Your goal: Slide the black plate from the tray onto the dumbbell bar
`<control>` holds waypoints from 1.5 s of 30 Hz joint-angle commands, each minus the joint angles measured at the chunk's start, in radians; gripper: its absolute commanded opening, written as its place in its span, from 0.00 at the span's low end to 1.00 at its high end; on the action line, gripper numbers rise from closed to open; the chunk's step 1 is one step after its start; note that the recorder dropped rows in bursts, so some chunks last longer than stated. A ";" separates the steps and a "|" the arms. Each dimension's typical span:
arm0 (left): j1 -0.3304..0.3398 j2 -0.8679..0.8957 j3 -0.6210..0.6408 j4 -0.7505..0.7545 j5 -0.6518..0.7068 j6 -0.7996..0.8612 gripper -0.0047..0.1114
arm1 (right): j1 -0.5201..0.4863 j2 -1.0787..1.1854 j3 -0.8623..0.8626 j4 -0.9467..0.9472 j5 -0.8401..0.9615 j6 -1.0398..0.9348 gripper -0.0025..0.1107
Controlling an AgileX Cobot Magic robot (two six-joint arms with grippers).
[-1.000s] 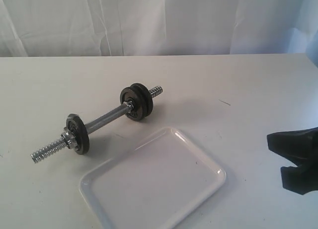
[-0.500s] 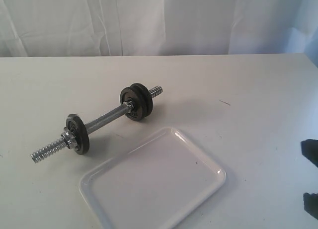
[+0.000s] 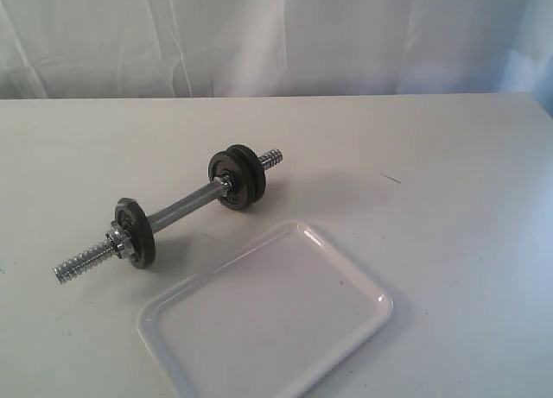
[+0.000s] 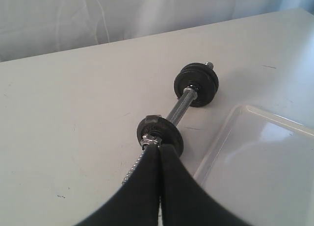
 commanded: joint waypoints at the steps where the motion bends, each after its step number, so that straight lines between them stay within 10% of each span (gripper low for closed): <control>1: -0.005 -0.005 0.006 -0.005 0.002 -0.008 0.04 | -0.022 -0.018 0.020 -0.013 0.044 0.007 0.02; 26: -0.005 -0.017 0.029 -0.004 -0.019 -0.008 0.04 | -0.022 -0.018 0.129 -0.013 -0.036 0.007 0.02; 45: 0.245 -0.343 0.548 -0.104 -0.150 0.027 0.04 | -0.022 -0.018 0.129 -0.013 -0.036 0.007 0.02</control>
